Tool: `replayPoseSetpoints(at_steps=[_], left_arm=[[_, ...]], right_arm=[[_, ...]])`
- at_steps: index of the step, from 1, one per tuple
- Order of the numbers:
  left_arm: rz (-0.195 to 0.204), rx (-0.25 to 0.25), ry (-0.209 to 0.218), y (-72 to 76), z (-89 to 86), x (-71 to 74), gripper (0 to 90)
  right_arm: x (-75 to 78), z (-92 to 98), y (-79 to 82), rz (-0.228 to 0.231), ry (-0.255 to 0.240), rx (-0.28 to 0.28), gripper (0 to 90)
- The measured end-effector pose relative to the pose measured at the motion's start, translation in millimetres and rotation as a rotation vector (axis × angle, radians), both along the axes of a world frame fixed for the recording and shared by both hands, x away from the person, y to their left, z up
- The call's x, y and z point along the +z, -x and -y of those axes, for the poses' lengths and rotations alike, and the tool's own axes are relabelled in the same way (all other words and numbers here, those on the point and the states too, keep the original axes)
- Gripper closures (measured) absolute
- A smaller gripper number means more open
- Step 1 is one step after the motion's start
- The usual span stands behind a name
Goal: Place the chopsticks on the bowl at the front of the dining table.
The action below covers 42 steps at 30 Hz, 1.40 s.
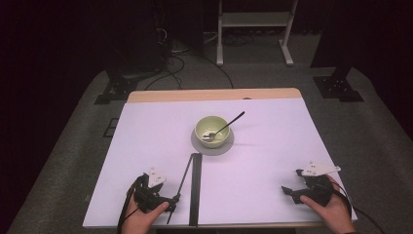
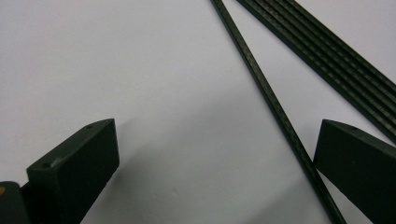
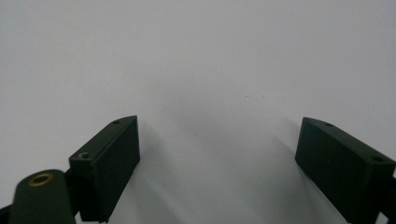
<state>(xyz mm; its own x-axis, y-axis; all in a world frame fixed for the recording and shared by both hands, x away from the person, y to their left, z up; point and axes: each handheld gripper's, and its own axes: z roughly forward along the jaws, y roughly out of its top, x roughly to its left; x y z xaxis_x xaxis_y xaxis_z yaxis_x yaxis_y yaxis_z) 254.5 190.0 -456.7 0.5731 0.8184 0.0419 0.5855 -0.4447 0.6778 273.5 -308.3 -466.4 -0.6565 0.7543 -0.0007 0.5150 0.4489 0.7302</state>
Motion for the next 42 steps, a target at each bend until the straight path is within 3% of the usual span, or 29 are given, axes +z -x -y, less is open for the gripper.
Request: replayPoseSetpoints(at_steps=[25, 37, 42], left_arm=[[0.006, 0.070, -0.011, 2.5, -40.7, -0.6, 0.0], [0.009, 0.092, 0.004, 5.5, -57.6, -0.9, 0.0], [0.019, 0.072, 0.039, 4.7, -59.0, 3.2, 0.0]], right_arm=[[0.0, 0.0, -0.1, -0.001, 0.000, 0.000, 12.1], [0.0, 0.0, -0.1, -0.001, 0.001, 0.000, 12.1], [0.0, 0.1, -0.1, -0.001, 0.000, 0.000, 12.1]])
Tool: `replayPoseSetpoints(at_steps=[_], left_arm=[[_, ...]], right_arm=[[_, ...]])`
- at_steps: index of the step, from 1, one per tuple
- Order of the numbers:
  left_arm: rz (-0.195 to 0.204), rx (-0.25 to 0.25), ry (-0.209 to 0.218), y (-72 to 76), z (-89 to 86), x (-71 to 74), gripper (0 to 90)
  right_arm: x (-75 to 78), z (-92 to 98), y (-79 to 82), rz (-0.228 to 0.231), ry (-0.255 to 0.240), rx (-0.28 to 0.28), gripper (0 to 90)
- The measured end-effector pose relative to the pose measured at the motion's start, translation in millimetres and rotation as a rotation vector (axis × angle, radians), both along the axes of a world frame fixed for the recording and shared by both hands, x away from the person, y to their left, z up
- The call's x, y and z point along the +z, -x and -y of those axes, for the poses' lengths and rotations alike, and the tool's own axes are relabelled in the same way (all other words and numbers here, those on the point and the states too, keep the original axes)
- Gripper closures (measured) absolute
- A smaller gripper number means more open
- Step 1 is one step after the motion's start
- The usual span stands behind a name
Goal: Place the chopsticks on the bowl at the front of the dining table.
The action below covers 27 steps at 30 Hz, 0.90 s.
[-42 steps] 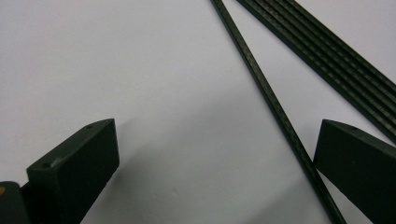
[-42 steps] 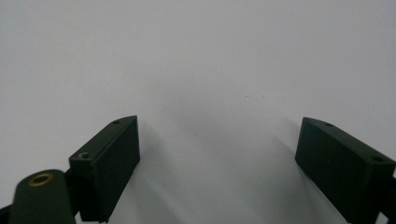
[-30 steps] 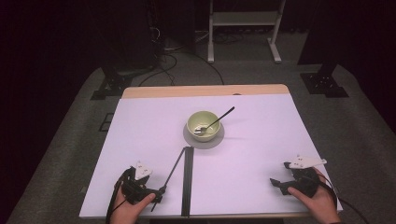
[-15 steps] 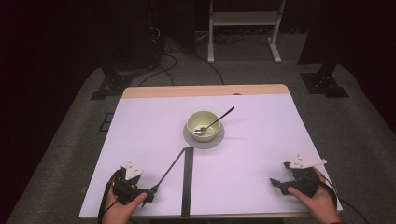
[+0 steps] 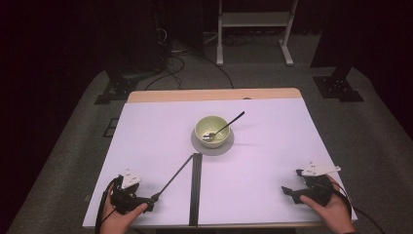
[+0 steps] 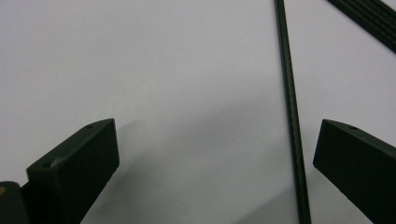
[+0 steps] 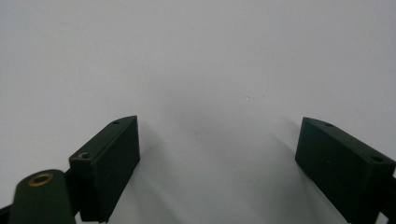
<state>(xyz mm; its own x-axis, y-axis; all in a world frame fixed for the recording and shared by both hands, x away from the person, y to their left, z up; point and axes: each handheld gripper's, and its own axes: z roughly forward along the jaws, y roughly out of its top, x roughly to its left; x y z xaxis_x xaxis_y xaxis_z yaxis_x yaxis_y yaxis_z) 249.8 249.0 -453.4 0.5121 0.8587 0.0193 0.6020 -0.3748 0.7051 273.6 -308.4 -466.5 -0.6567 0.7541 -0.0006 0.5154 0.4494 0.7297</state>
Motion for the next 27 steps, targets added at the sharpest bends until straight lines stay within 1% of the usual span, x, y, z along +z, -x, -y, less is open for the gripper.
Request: replayPoseSetpoints(at_steps=[4, 11, 12, 16, 17, 19, 20, 23, 24, 25, 27], left_arm=[[0.007, -0.012, -0.001, -1.5, 3.1, 2.7, 0.0], [0.019, -0.023, 0.011, -6.6, 8.8, 6.8, 0.0], [0.028, -0.026, 0.011, -8.5, 10.3, 8.5, 0.0], [0.038, -0.032, 0.017, -11.8, 12.9, 11.3, 0.0], [0.048, -0.037, 0.025, -13.2, 14.6, 12.7, 2.6], [0.049, -0.042, 0.026, -14.7, 15.4, 13.7, 3.3], [0.049, -0.045, 0.036, -16.3, 16.8, 14.5, 3.3], [0.049, -0.059, 0.043, -19.5, 20.1, 15.4, 5.8], [0.049, -0.073, 0.045, -21.1, 22.2, 15.8, 8.0], [0.049, -0.073, 0.045, -21.1, 22.2, 15.8, 9.7], [0.049, -0.082, 0.048, -24.5, 24.4, 16.8, 10.4]], right_arm=[[0.0, 0.0, 0.0, 0.000, 0.000, 0.000, 12.1], [0.0, 0.0, 0.0, 0.000, 0.000, 0.000, 12.1], [0.0, 0.0, 0.0, 0.000, 0.000, 0.000, 12.1], [0.0, 0.0, 0.0, 0.000, 0.000, 0.000, 12.1], [0.0, 0.0, 0.0, 0.000, 0.000, 0.000, 12.1], [0.0, 0.0, 0.0, 0.000, 0.000, 0.000, 12.1], [0.0, 0.0, 0.0, 0.000, 0.000, 0.000, 12.1], [0.0, 0.0, 0.0, 0.000, 0.000, 0.000, 12.1], [0.0, 0.0, 0.0, 0.000, 0.000, 0.000, 12.1], [0.0, 0.0, 0.0, 0.000, -0.001, 0.000, 12.2], [0.0, 0.0, 0.0, 0.000, 0.000, 0.000, 12.1]])
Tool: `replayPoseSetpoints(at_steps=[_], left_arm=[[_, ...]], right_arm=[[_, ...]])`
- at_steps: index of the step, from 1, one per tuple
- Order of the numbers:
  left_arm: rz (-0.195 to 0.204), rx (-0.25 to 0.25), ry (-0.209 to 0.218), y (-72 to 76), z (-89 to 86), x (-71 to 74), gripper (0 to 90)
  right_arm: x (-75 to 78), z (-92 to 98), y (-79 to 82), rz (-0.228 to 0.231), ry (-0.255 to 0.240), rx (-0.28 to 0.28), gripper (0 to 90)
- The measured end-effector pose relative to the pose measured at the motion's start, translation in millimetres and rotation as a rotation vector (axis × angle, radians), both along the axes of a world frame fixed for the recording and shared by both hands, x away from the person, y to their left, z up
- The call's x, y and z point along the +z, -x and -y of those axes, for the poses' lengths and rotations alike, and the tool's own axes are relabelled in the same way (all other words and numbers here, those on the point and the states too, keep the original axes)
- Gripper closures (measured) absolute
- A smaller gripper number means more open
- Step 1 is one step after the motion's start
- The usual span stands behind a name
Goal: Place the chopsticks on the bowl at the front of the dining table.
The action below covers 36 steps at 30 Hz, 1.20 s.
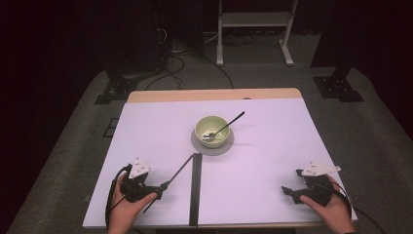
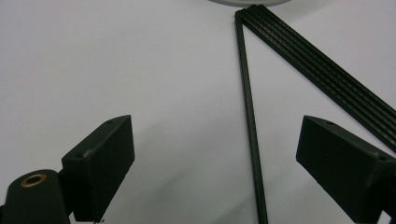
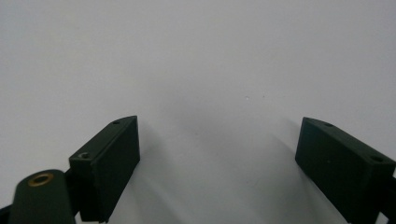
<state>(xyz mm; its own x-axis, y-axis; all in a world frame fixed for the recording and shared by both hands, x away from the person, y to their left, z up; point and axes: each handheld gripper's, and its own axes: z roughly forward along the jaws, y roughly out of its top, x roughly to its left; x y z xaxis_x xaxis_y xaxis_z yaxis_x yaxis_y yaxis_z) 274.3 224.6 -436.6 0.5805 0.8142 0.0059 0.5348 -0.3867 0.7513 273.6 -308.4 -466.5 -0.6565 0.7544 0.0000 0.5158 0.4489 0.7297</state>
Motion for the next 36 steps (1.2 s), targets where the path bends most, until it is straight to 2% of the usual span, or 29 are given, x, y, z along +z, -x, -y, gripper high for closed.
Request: replayPoseSetpoints(at_steps=[5, 12, 16, 26, 36], left_arm=[[0.002, -0.005, 0.017, -4.8, 2.0, 2.0, 14.2], [0.002, -0.023, 0.043, -13.4, 7.0, 4.4, 25.9], [-0.003, -0.031, 0.045, -18.2, 11.4, 6.2, 34.2], [-0.033, -0.054, 0.046, -31.2, 19.1, 6.6, 53.5], [-0.065, -0.076, 0.052, -40.2, 27.2, 4.1, 67.1]], right_arm=[[0.0, 0.0, 0.0, 0.000, 0.000, 0.000, 12.1], [0.0, 0.1, -0.1, 0.000, -0.001, 0.000, 12.1], [0.0, 0.1, -0.1, 0.000, -0.001, 0.001, 12.1], [0.0, 0.0, 0.0, 0.000, -0.001, 0.000, 12.1], [0.0, 0.0, 0.0, 0.000, -0.001, 0.000, 12.1]])
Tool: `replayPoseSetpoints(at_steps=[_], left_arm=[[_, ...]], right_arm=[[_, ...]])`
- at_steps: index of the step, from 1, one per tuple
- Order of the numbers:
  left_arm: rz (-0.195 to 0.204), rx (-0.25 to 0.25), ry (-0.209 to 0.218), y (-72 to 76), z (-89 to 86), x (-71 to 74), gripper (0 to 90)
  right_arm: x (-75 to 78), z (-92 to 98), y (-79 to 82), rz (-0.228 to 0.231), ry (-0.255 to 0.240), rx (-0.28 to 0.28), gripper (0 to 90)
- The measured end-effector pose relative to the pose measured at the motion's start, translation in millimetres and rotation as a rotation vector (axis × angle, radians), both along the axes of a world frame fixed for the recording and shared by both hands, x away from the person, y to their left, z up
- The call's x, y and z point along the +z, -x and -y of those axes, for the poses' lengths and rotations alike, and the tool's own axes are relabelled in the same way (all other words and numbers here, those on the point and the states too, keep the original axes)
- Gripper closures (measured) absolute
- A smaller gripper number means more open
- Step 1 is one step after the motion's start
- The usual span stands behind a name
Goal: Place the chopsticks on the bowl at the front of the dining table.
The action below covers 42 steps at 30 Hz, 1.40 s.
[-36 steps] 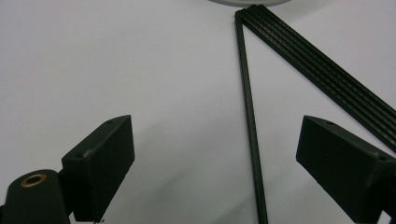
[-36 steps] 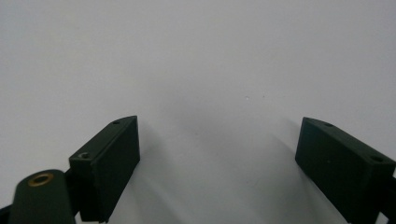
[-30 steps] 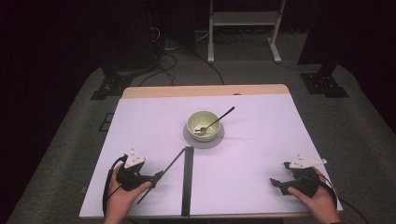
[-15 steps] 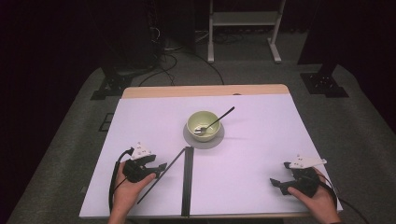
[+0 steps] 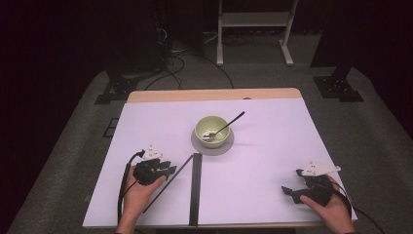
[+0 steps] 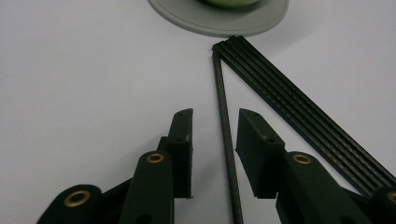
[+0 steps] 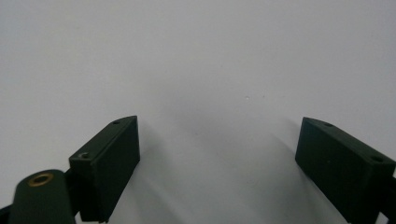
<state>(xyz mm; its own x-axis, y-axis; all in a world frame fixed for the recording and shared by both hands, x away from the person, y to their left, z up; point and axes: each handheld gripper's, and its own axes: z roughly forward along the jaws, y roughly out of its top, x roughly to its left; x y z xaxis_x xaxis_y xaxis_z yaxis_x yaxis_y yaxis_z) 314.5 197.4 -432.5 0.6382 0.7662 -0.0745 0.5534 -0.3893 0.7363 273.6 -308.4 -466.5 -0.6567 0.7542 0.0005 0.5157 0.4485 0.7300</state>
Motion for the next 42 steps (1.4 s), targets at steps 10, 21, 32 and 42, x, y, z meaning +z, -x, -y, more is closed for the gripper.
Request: replayPoseSetpoints(at_steps=[10, 21, 32, 42], left_arm=[[-0.032, 0.005, 0.013, 2.2, 1.8, -5.3, 74.2], [-0.059, 0.002, -0.004, 7.6, 1.3, -13.9, 72.6], [-0.060, 0.003, -0.013, 10.4, 0.1, -16.4, 73.1], [-0.053, 0.021, -0.027, 9.3, -1.2, -16.7, 82.0]], right_arm=[[0.0, -0.1, 0.1, 0.000, 0.000, 0.000, 12.1], [0.0, -0.1, 0.2, 0.001, 0.000, 0.000, 12.1], [0.0, -0.1, 0.2, 0.001, 0.000, 0.000, 12.2], [0.0, -0.1, 0.2, 0.001, 0.000, 0.000, 12.2]])
